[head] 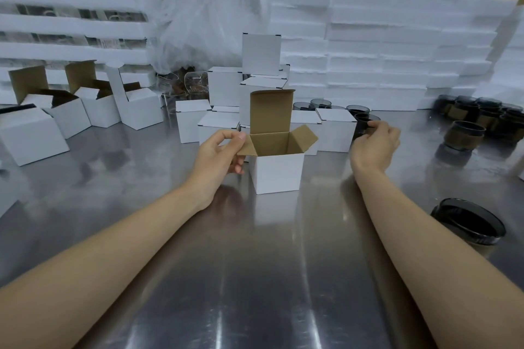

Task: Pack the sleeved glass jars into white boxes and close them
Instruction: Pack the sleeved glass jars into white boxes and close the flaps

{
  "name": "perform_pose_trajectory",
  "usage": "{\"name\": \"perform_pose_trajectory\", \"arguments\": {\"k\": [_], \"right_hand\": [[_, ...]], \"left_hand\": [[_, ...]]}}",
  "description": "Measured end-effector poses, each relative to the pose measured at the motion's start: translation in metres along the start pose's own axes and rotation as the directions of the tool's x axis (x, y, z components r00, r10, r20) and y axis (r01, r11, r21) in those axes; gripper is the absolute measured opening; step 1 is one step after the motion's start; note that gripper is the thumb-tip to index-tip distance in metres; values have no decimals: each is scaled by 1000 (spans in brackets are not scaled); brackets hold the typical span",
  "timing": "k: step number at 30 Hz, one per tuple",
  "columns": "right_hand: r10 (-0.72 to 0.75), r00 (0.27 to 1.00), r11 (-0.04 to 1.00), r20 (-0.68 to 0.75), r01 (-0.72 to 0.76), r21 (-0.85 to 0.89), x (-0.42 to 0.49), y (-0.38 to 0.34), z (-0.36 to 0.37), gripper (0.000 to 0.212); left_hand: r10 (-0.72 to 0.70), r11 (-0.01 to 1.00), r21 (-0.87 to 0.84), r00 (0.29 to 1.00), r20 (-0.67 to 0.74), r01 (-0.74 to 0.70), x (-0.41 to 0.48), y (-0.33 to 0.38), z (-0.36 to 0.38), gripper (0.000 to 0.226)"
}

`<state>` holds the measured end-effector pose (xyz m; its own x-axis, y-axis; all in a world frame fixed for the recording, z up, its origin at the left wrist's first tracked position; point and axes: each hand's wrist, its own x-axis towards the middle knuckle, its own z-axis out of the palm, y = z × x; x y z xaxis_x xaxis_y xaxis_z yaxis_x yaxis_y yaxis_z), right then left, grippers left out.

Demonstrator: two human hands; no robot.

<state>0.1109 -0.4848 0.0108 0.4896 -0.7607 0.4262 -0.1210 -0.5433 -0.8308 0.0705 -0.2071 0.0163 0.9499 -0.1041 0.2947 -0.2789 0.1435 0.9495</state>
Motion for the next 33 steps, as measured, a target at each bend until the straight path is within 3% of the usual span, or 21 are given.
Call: {"name": "perform_pose_trajectory", "arguments": {"k": [5,13,19,26,29,31,33], "right_hand": [[-175,984,972,-10,171,-158,14,-4,22,70],[-6,984,966,180,52,-252,29,1,32,46],[135,975,983,175,-110,-144,10,-9,17,36],[6,996,961,93,21,-277,-29,-10,-5,40],[-103,993,987,50,109,-116,-42,-13,-17,35],[-183,983,971,-3,181,158,-48,-22,-25,33],[-156,988,854,20,125,505,-51,-38,-33,34]], "left_hand": [[51,998,-44,997,59,-48,0,-1,-1,16],[105,994,-26,992,65,-103,4,-4,-2,26],[117,993,6,991,63,-117,3,-2,-1,24],[162,976,129,980,111,-176,-5,3,2,17],[163,972,143,975,148,-184,-8,6,4,31],[172,970,148,973,152,-194,-10,6,5,35],[184,963,171,972,144,-207,-10,6,5,36]]}}
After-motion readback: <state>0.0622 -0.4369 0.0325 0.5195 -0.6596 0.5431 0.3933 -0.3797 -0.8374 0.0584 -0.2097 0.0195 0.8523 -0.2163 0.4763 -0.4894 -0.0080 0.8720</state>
